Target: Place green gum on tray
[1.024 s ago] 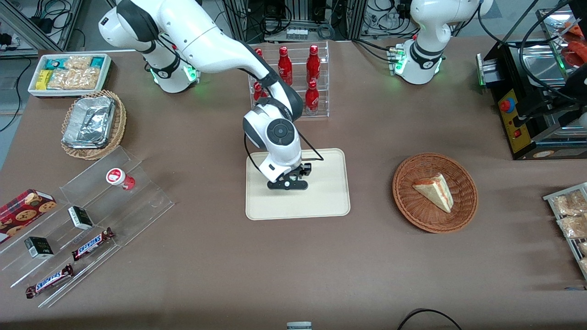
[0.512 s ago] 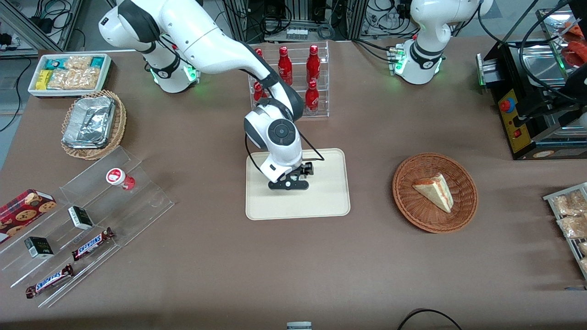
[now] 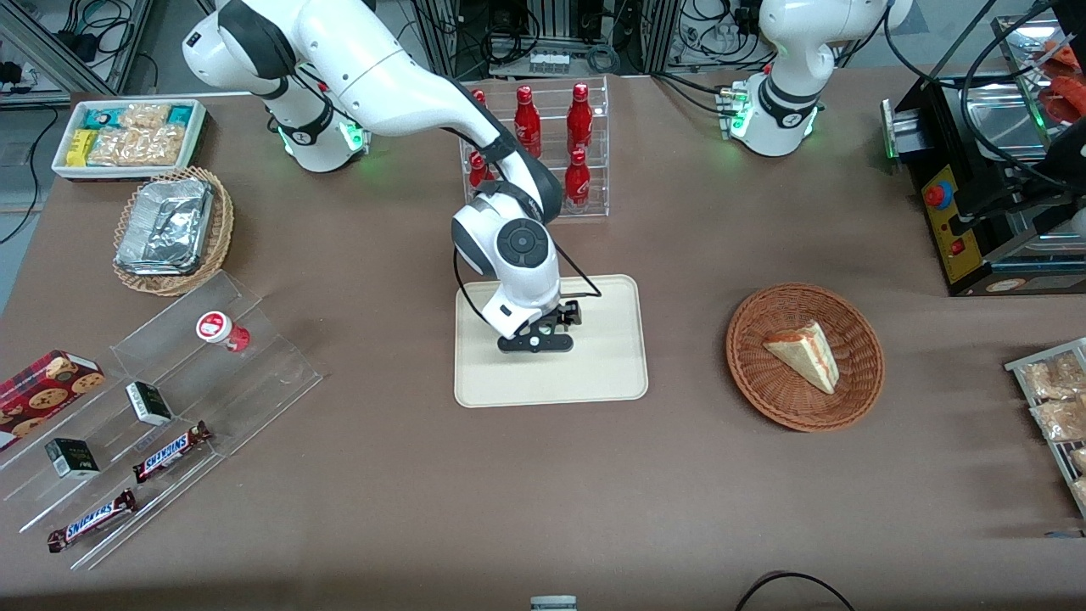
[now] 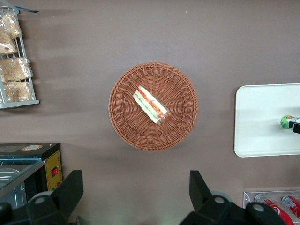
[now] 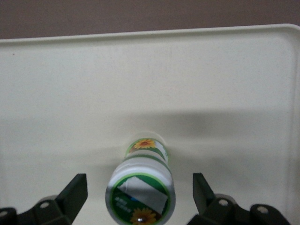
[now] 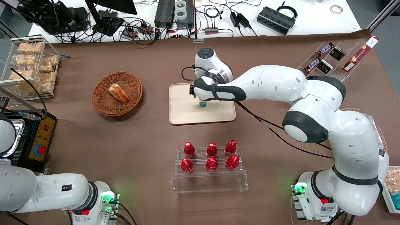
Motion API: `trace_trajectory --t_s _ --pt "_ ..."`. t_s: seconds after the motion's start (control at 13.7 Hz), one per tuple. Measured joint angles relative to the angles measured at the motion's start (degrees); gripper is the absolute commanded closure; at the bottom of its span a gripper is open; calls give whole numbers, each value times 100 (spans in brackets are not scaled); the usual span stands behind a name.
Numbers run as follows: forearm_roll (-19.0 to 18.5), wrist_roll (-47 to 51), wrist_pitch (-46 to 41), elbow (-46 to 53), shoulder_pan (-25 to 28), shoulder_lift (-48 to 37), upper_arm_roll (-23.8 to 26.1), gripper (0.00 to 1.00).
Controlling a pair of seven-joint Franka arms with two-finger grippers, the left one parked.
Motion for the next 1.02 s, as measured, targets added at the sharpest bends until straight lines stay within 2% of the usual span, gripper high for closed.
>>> trace_trajectory --t_s 0.29,0.59,0.8,1.02 --pt "-3 -217 -259 64 -2 -153 -59 0" --pt "-7 -932 -997 100 -134 -619 -133 0" --pt "-158 -1674 -1617 41 -344 -980 -178 0" --pt "-194 -2010 -2105 -124 -574 -1447 -192 0"
